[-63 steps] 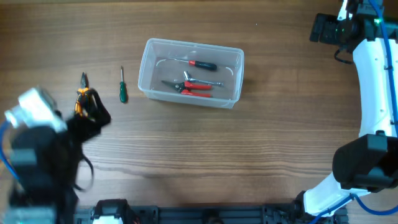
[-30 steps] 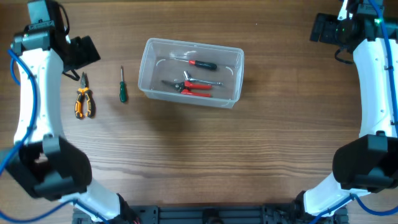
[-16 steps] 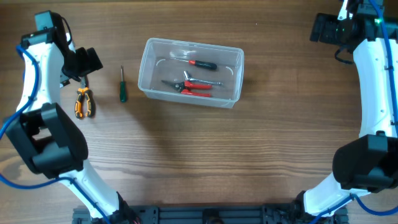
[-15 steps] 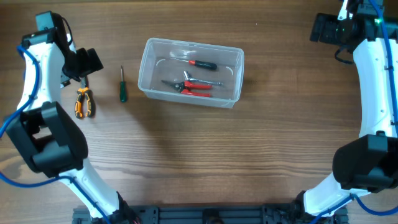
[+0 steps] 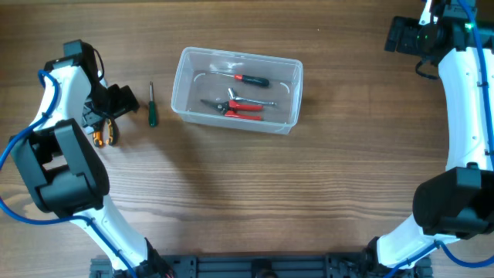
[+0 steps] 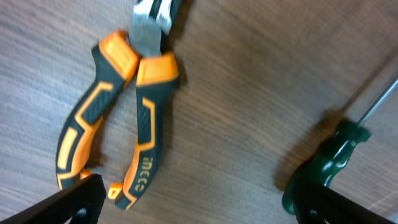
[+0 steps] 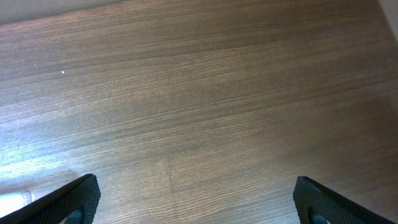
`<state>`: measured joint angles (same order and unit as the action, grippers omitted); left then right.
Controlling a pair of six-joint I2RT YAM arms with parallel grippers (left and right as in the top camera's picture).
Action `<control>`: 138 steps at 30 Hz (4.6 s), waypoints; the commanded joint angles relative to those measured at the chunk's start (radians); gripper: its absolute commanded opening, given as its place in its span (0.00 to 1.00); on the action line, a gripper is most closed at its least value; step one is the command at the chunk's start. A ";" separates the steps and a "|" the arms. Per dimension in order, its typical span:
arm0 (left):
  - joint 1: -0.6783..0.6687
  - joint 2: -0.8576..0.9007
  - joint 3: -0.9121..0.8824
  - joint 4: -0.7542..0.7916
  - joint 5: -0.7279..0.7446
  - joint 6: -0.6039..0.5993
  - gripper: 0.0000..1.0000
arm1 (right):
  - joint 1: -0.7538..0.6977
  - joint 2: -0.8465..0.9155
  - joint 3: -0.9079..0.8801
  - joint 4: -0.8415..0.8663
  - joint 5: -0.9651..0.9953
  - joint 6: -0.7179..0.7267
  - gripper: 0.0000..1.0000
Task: Pack container
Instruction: 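Lower the left gripper and close it on the orange pliers handles, then lift the pliers and carry them into the container with the left gripper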
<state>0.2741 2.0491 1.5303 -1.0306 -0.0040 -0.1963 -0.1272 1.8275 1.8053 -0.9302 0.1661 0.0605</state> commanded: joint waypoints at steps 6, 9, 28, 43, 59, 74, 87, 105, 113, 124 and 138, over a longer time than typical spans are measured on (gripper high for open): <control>-0.002 0.013 -0.012 -0.011 0.015 -0.016 0.98 | 0.002 -0.025 0.014 0.002 0.014 0.018 1.00; -0.003 0.014 -0.023 0.018 0.015 0.008 0.98 | 0.002 -0.025 0.014 0.002 0.014 0.019 1.00; -0.003 0.016 -0.072 0.082 0.014 0.130 0.99 | 0.002 -0.025 0.014 0.002 0.014 0.018 1.00; -0.002 0.016 -0.164 0.181 0.001 0.129 0.90 | 0.002 -0.025 0.014 0.002 0.014 0.018 1.00; -0.001 0.016 -0.164 0.257 -0.024 0.130 0.63 | 0.002 -0.025 0.014 0.002 0.014 0.019 1.00; -0.001 0.016 -0.164 0.257 -0.024 0.130 0.04 | 0.002 -0.025 0.014 0.002 0.014 0.019 1.00; -0.001 -0.017 -0.145 0.254 -0.083 0.130 0.04 | 0.002 -0.025 0.014 0.002 0.014 0.018 1.00; -0.023 -0.343 0.021 0.325 -0.035 0.224 0.04 | 0.002 -0.025 0.014 0.002 0.014 0.018 1.00; -0.180 -0.407 0.021 0.480 0.184 0.454 0.04 | 0.002 -0.025 0.014 0.002 0.014 0.019 1.00; -0.459 -0.404 0.021 0.576 0.278 0.787 0.04 | 0.002 -0.025 0.014 0.002 0.014 0.019 1.00; -0.568 -0.335 0.021 0.351 0.383 1.031 0.04 | 0.002 -0.025 0.014 0.002 0.014 0.019 1.00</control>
<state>-0.2893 1.6794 1.5249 -0.6437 0.3141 0.7570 -0.1272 1.8275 1.8053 -0.9302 0.1661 0.0601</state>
